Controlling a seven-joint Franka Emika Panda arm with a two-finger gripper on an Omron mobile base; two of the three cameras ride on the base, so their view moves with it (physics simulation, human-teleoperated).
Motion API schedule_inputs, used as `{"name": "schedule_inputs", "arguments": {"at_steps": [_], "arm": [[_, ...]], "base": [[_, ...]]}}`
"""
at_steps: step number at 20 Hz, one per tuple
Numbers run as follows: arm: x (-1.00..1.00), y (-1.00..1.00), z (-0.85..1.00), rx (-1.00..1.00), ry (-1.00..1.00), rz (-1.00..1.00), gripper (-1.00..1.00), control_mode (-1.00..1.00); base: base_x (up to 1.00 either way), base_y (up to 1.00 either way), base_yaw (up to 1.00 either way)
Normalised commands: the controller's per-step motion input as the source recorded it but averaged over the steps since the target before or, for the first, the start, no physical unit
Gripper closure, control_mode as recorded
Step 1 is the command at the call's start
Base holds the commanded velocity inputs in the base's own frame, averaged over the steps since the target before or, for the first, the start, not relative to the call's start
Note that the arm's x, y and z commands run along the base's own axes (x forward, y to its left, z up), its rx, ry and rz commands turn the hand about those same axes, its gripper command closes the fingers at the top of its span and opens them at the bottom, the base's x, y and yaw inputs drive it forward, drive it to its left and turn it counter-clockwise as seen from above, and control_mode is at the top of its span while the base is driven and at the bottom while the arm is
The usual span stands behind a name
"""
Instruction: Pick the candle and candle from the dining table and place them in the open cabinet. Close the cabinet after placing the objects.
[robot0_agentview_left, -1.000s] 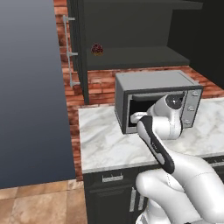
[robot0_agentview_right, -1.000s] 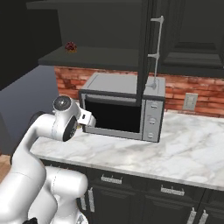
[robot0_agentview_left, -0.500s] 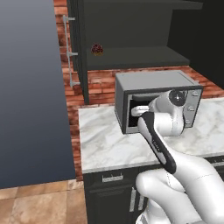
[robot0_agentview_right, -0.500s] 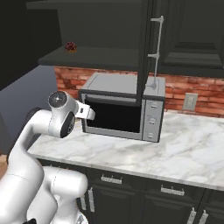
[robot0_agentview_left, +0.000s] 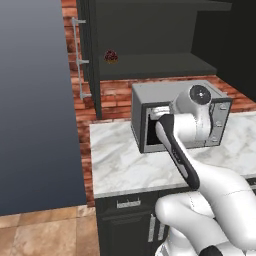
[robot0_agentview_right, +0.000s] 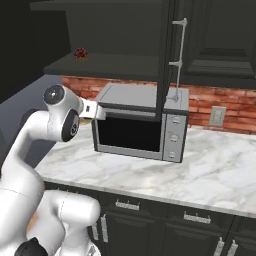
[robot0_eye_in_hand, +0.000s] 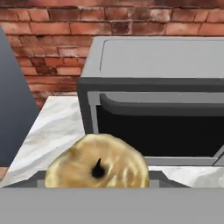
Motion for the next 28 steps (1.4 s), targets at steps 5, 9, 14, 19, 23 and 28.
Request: {"name": "schedule_inputs", "arguments": {"at_steps": [5,9,14,19,23,28], "arm": [[0.06,-0.06,0.78,0.0,0.0,-0.01,1.0,-1.0],[0.12,-0.08,0.66,0.0,-0.03,0.0,1.0,-1.0],[0.27,0.0,0.41,0.0,-0.06,0.0,1.0,-1.0],[0.4,0.0,0.28,0.0,-0.08,0.0,1.0,-1.0],[0.51,0.0,0.03,0.0,-0.03,0.0,1.0,-1.0],[0.48,0.0,0.02,0.0,-0.03,0.0,1.0,-1.0]], "base": [[0.0,0.0,0.0],[0.0,0.0,0.0],[0.0,0.0,0.0],[0.0,0.0,0.0],[0.0,0.0,0.0],[0.0,0.0,0.0]]}}
